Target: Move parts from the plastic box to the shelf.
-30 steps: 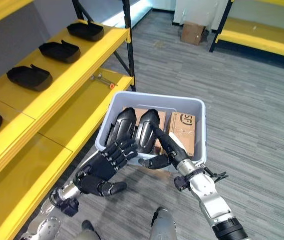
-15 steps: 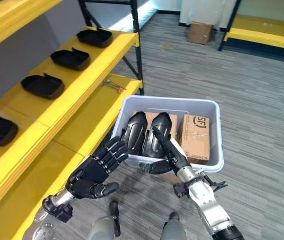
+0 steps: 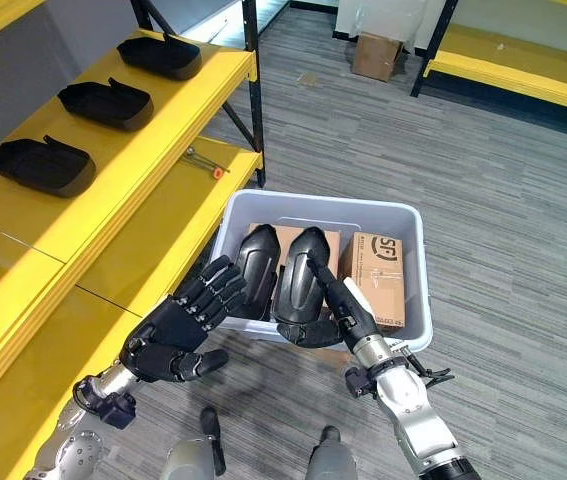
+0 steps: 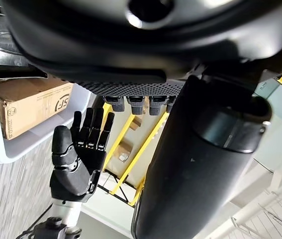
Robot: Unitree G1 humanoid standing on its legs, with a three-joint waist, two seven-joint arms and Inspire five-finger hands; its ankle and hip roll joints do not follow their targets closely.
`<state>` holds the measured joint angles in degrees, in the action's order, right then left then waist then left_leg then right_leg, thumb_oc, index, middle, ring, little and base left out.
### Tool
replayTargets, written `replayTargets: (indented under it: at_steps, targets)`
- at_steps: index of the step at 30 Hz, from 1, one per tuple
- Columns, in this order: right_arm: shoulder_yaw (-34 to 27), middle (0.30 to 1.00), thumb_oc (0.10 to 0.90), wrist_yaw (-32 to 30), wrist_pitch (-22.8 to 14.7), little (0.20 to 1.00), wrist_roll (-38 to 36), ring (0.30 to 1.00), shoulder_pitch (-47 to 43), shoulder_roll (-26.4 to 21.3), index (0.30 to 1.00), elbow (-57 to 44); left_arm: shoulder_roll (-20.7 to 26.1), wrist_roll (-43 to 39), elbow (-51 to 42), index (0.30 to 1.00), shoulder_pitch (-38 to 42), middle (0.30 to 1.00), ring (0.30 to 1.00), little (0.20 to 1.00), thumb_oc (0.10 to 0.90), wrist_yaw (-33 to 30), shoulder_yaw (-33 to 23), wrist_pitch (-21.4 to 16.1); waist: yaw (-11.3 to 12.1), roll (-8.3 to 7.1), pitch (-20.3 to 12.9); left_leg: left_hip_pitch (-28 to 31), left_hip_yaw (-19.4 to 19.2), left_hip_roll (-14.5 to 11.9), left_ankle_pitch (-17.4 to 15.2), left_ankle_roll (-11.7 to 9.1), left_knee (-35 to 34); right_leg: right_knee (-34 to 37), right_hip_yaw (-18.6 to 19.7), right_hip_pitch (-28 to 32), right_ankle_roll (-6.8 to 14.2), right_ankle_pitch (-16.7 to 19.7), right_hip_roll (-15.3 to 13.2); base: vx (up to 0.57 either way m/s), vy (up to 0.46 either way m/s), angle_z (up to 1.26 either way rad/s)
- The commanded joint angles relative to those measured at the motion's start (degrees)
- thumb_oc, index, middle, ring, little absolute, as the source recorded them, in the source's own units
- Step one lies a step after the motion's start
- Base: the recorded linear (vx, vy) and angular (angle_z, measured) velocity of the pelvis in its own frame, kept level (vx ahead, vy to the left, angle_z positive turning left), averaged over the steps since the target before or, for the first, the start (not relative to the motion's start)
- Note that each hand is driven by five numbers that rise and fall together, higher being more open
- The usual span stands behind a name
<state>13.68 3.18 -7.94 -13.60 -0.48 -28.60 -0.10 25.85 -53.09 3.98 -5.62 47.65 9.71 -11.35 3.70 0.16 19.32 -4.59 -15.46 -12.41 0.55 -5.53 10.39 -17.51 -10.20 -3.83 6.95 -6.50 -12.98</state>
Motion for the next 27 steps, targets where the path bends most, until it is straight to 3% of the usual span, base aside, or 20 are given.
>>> replayTargets:
  at_steps: [1, 2, 3, 4, 6, 7, 9, 10, 11, 12, 14, 17, 21, 27]
  targets:
    - [-4.76, 1.000, 0.900, -2.32, -6.89, 1.000, -1.30, 1.000, -4.12, 0.89, 1.000, -8.03, -0.19, -1.51, -5.79, 1.000, 0.14, 1.000, 1.000, 1.000, 0.900, 6.45, -1.32, -1.58, 0.66, -2.58, -6.11, -3.08, -1.40, 5.80, -4.80, 7.32, 0.57, -14.12, -5.65, 4.18, -1.80, -5.20, 4.01, 0.05, 0.119, 0.01]
    - [-4.87, 1.000, 0.900, -2.57, -6.58, 1.000, -1.34, 1.000, -4.14, 0.99, 1.000, -8.18, -0.20, -1.47, -5.85, 1.000, 0.22, 1.000, 1.000, 1.000, 0.900, 6.83, -1.28, -1.17, 0.71, -2.77, -6.27, -2.96, -1.46, 6.22, -5.10, 7.67, 0.46, -15.12, -5.78, 4.06, -1.55, -4.72, 4.03, 0.07, 0.141, -0.11]
    - [-4.47, 1.000, 0.900, -3.23, -5.85, 1.000, -1.10, 1.000, -4.60, 1.69, 1.000, -8.09, -0.42, -1.10, -5.97, 1.000, 0.36, 1.000, 1.000, 1.000, 0.900, 7.50, -0.68, -0.28, 0.77, -2.94, -6.62, -1.69, -2.02, 7.47, -6.19, 9.30, -0.29, -24.14, -6.12, 1.68, 0.24, -0.44, 3.76, 0.07, 0.150, -0.22]
    - [-4.19, 1.000, 0.900, -3.20, -5.70, 1.000, -0.86, 1.000, -4.88, 1.93, 1.000, -8.00, -0.54, -1.07, -6.17, 1.000, 0.37, 1.000, 1.000, 1.000, 0.900, 7.55, -0.44, 0.24, 0.75, -2.92, -6.66, -1.14, -2.25, 7.81, -6.60, 9.74, -0.56, -27.05, -5.96, 0.09, 0.69, 0.98, 3.59, 0.11, 0.173, -0.36]
    - [-2.70, 1.000, 0.900, -2.56, -6.16, 1.000, 0.68, 1.000, -5.70, 2.52, 1.000, -7.37, -0.89, -0.88, -6.94, 1.000, 0.44, 1.000, 1.000, 1.000, 0.900, 5.63, 0.64, 0.64, 0.22, -2.50, -6.43, 1.06, -2.37, 7.84, -7.50, 10.30, -1.11, -32.12, -5.52, -4.65, 0.54, 1.64, 2.86, 0.14, 0.027, -0.44]
    - [-1.83, 1.000, 0.900, -1.57, -7.03, 1.000, 0.46, 1.000, -6.19, 2.59, 1.000, -6.59, -1.13, -0.68, -6.53, 1.000, 0.89, 1.000, 1.000, 1.000, 0.900, 3.94, 1.48, 0.13, -0.58, -1.98, -6.17, 3.42, -2.41, 6.90, -7.22, 9.24, -1.97, -26.33, -5.65, -6.38, -0.63, 0.53, 1.90, 0.17, -0.112, -0.32]
    - [-1.86, 1.000, 0.900, -1.05, -7.47, 1.000, 0.11, 1.000, -6.11, 2.70, 1.000, -6.66, -1.01, -0.97, -6.35, 1.000, 1.79, 1.000, 1.000, 1.000, 0.900, 3.73, 1.72, 0.61, -1.16, -2.06, -5.97, 4.09, -1.96, 6.21, -7.38, 8.23, -1.92, -18.66, -5.03, -6.07, -0.83, 1.82, 0.41, 0.16, -0.233, -0.18]
    - [-1.87, 1.000, 0.900, -1.07, -7.71, 1.000, 0.50, 1.000, -6.33, 3.16, 1.000, -7.17, -0.95, -1.07, -6.25, 1.000, 2.82, 1.000, 1.000, 1.000, 0.900, 3.64, 2.18, 0.78, -1.77, -2.70, -5.74, 4.17, -2.00, 5.66, -7.91, 7.04, -1.67, -7.05, -3.93, -6.31, 0.09, 5.14, -2.19, 0.17, -0.381, -0.02]
    - [-1.71, 1.000, 0.900, -1.01, -7.59, 1.000, 0.62, 1.000, -6.75, 3.56, 1.000, -7.45, -0.82, -0.85, -6.27, 1.000, 3.54, 1.000, 1.000, 1.000, 0.900, 3.09, 2.75, 0.81, -2.36, -3.45, -5.36, 4.54, -1.97, 5.34, -8.69, 6.11, -1.31, 0.14, -2.72, -6.81, 1.74, 10.70, -5.10, 0.19, -0.414, 0.08]
    - [-1.34, 1.000, 0.900, -1.07, -7.05, 1.000, 0.96, 1.000, -7.49, 4.11, 1.000, -7.65, -0.53, -0.50, -6.34, 1.000, 3.91, 1.000, 1.000, 1.000, 0.900, 2.43, 3.26, 0.91, -2.54, -3.69, -4.90, 5.09, -2.01, 4.69, -9.53, 5.23, -0.85, 4.38, -2.17, -6.84, 3.16, 14.92, -7.59, 0.21, -0.355, 0.02]
    - [-0.86, 1.000, 0.900, -0.57, -5.65, 1.000, 0.94, 1.000, -8.71, 4.73, 1.000, -7.74, 0.25, 0.51, -6.27, 1.000, 3.14, 1.000, 1.000, 1.000, 0.900, 1.21, 3.71, 0.67, -2.51, -3.56, -4.45, 6.66, -1.71, 3.25, -10.98, 3.93, -0.20, 9.16, -0.70, -6.81, 5.16, 17.16, -9.81, 0.31, -0.366, 0.06]
    - [-1.24, 1.000, 0.900, -0.21, -4.92, 1.000, 0.59, 1.000, -7.94, 4.04, 1.000, -7.40, 0.47, 1.40, -6.22, 1.000, 1.12, 1.000, 1.000, 1.000, 0.900, 1.66, 2.94, 0.31, -2.34, -3.10, -4.70, 5.78, -0.23, 2.40, -11.88, 3.16, 2.88, 10.58, -0.94, -4.62, 5.07, 15.16, -9.91, 0.31, -0.289, 0.14]
    - [-1.68, 1.000, 0.900, 0.34, -5.33, 1.000, 1.47, 1.000, -8.23, 3.12, 1.000, -7.14, 0.91, -3.62, -7.84, 1.000, -0.73, 1.000, 1.000, 1.000, 0.900, 4.78, 1.33, 0.49, -1.71, -1.94, -4.46, 4.00, -0.04, 0.62, -11.17, 1.73, 4.82, 8.42, -3.09, -4.38, 4.96, 10.94, -8.01, 0.20, -0.139, 0.38]
    - [-1.26, 1.000, 0.900, 0.59, -5.04, 1.000, 2.55, 1.000, -10.77, 0.65, 1.000, -5.57, 0.70, -2.69, -8.41, 1.000, -1.18, 1.000, 1.000, 1.000, 0.900, 4.87, 2.27, 0.69, -2.48, -1.23, -4.67, 5.70, -0.73, -2.28, -8.83, 0.55, 1.97, 5.74, -3.96, -5.28, 3.41, 7.64, -5.31, 0.17, -0.077, 0.00]
